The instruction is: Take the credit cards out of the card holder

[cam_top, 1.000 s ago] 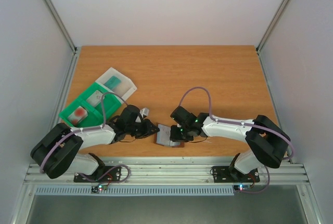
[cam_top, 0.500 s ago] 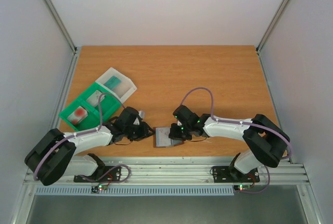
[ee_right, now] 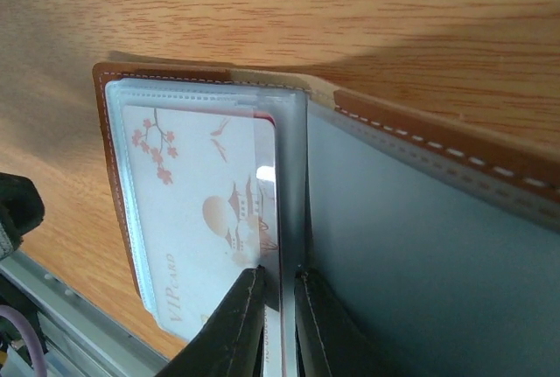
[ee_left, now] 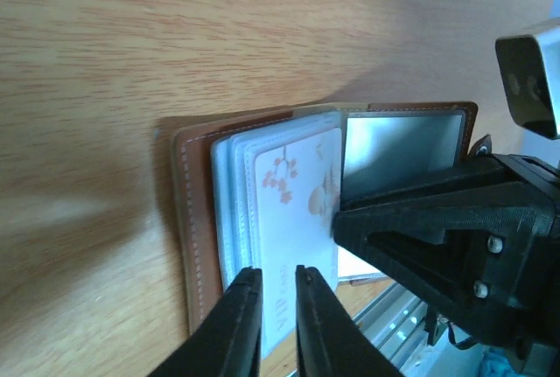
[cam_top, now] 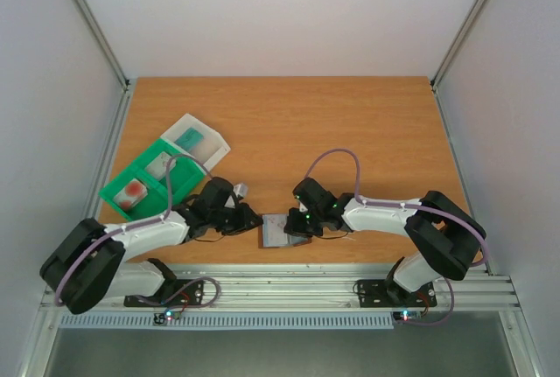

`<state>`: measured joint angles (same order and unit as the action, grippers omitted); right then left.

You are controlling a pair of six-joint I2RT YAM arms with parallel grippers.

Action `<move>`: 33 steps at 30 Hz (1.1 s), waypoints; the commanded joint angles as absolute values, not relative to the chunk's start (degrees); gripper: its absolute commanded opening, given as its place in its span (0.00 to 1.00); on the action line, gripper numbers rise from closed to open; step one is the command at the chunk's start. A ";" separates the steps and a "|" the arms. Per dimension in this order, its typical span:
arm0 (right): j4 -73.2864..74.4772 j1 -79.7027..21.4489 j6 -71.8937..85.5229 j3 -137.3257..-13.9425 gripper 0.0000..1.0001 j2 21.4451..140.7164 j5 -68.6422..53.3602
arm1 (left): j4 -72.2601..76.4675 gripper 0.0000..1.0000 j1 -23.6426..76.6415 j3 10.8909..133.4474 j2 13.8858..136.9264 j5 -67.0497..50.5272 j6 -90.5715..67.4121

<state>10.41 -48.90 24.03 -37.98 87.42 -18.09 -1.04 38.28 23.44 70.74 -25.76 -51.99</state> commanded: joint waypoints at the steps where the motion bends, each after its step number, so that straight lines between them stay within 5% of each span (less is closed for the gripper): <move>1: 9.15 -48.69 24.61 -36.80 0.13 88.29 -18.12 | 8.41 0.10 38.49 24.69 75.47 -30.48 -51.99; 27: 2.81 -45.97 24.72 -30.57 0.05 83.33 -21.21 | 1.37 0.01 38.49 25.85 83.01 -23.60 -50.22; 33: 0.66 -45.97 25.45 -29.74 0.12 83.13 -22.12 | 0.55 0.13 38.54 26.24 78.57 -24.69 -52.23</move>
